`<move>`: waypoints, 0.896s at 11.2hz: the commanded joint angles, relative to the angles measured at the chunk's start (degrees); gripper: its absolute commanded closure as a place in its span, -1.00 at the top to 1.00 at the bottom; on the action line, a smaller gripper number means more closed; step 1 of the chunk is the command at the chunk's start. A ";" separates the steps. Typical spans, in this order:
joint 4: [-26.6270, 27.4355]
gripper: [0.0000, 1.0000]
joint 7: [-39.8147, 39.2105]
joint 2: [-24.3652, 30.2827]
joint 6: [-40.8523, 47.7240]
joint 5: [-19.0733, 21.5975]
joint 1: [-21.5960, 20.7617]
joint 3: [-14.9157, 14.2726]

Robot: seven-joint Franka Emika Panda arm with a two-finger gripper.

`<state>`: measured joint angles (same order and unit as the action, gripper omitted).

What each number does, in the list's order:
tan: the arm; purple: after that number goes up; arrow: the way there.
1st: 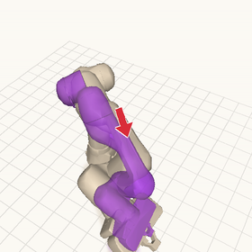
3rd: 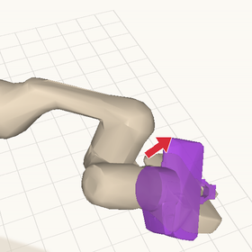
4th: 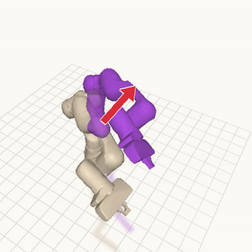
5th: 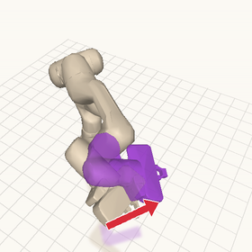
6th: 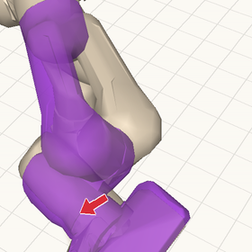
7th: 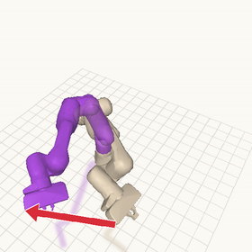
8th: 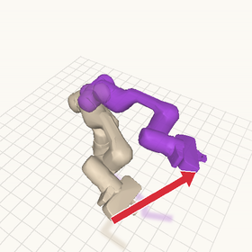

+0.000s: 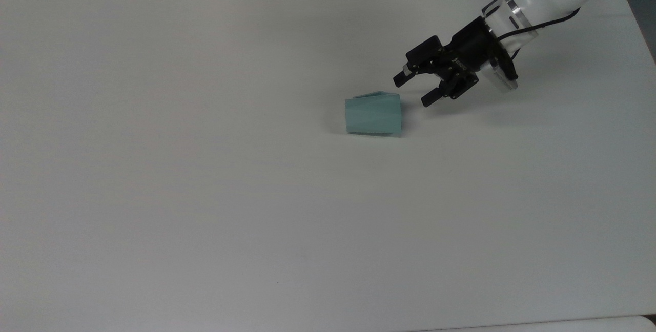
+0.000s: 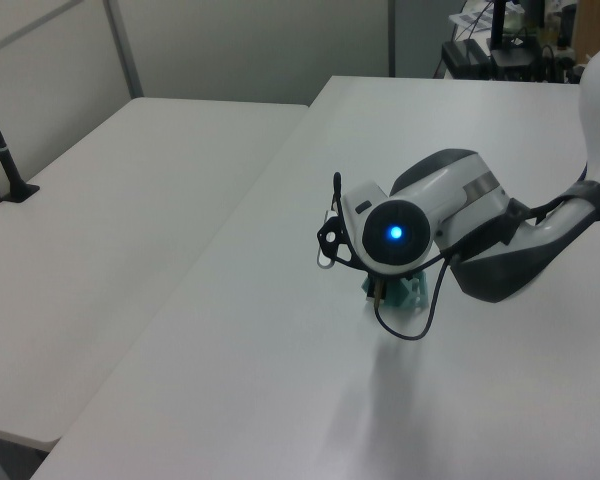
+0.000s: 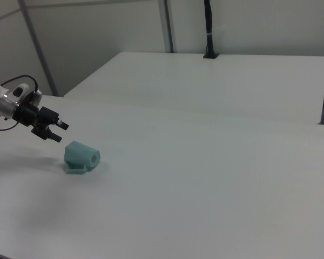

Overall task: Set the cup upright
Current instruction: 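Move the open gripper toward the teal cup lying on its side, then lower the gripper onto the cup's base and close on it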

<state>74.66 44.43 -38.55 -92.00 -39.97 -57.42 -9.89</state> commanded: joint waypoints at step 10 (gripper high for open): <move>6.56 0.94 3.38 -2.67 -1.42 -4.85 2.57 0.48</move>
<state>80.27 46.35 -41.58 -91.98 -43.49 -55.63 -9.89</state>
